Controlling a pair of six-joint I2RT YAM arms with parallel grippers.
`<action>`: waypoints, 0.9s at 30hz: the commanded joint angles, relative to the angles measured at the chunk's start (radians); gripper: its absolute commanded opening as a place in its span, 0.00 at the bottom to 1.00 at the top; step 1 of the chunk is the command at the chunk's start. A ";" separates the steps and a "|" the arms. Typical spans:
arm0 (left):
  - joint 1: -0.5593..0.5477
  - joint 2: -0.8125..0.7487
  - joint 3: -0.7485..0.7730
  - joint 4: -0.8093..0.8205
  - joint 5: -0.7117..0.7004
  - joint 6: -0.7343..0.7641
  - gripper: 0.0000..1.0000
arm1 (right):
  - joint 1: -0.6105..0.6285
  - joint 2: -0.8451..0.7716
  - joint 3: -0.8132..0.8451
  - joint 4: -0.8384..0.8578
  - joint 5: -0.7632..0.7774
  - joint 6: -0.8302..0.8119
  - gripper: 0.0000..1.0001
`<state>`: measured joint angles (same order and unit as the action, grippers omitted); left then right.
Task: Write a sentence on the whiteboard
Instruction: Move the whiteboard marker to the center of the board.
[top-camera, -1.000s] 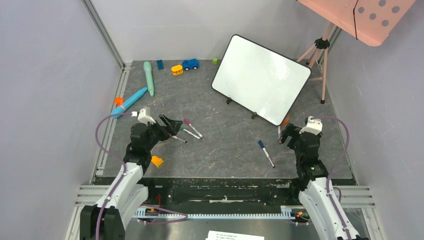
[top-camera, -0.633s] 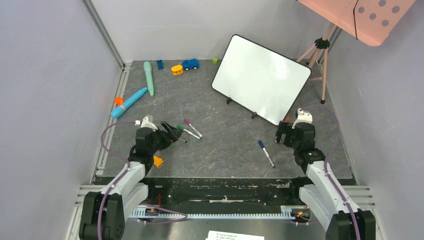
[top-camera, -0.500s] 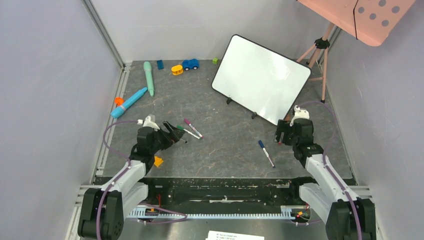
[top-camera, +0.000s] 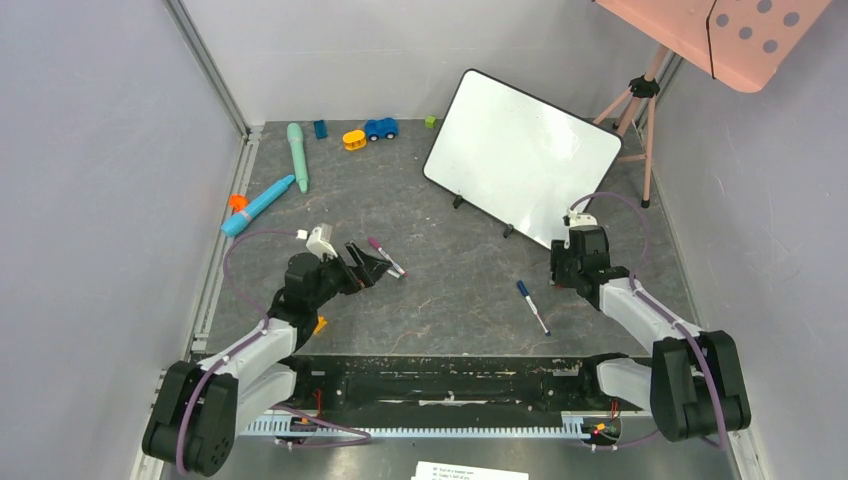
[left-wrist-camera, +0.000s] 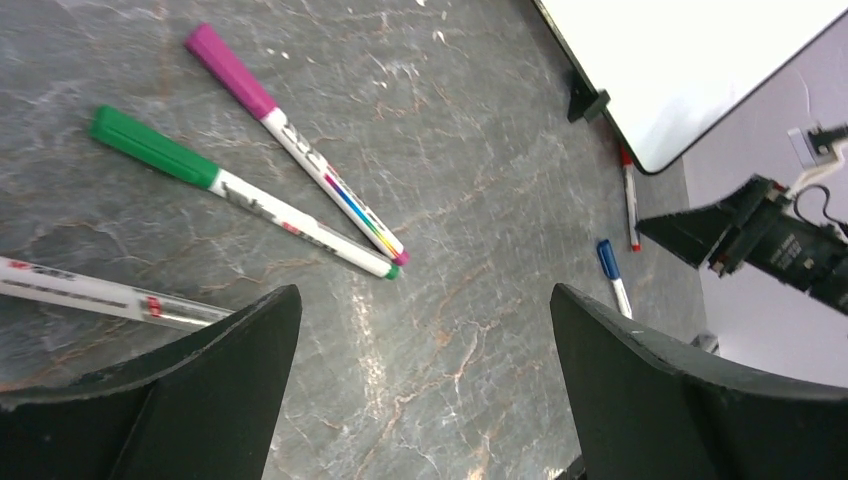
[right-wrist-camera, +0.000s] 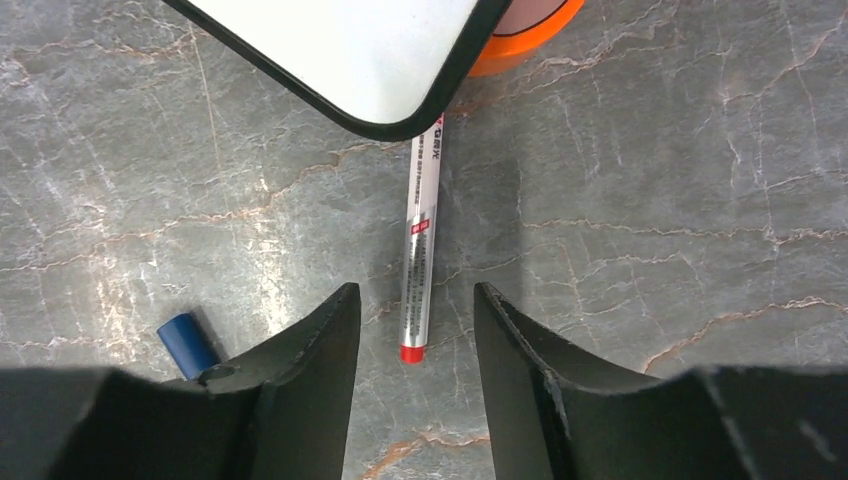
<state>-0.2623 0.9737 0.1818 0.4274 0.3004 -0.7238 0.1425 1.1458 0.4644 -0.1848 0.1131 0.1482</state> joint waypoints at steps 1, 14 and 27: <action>-0.038 0.011 0.013 0.084 0.032 -0.005 1.00 | 0.005 0.040 0.054 0.007 0.034 -0.008 0.43; -0.087 0.034 0.021 0.113 0.032 0.000 1.00 | 0.005 0.119 0.057 -0.016 0.054 0.044 0.29; -0.101 0.036 0.025 0.115 0.036 -0.008 1.00 | 0.005 0.021 0.071 -0.267 0.149 0.297 0.00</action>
<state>-0.3561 1.0080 0.1822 0.4911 0.3206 -0.7238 0.1463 1.2037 0.5011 -0.3111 0.2012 0.3214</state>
